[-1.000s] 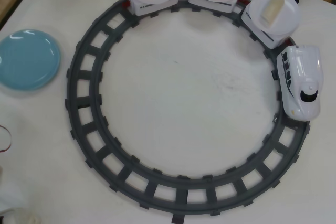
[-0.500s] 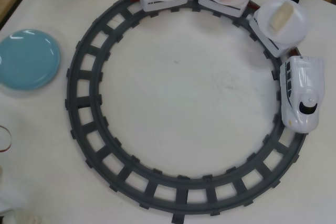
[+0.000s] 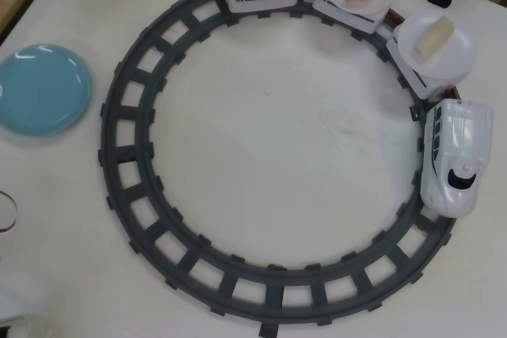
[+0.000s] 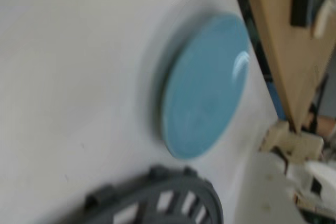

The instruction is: Pick up the sushi from the Shinkansen and put it on the blue dish

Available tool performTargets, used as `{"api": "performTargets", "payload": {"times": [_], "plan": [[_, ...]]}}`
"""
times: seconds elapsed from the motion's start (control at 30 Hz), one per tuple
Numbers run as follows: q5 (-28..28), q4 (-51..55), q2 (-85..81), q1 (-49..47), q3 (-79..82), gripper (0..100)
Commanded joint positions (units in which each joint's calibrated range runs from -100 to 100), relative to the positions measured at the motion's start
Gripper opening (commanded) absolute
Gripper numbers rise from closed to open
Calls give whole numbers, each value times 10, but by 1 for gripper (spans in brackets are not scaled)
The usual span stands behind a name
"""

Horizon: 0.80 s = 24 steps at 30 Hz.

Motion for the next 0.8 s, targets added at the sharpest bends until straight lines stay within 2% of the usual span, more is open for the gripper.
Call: {"api": "performTargets", "payload": {"times": [0.0,0.27,0.4,0.53,0.77], "plan": [[0,23,85,44,-129,16],[-4,52,479,146,-398,15],[-5,131,623,186,-546,15],[-6,198,680,215,-632,15],[-6,203,660,271,-637,16]]}}
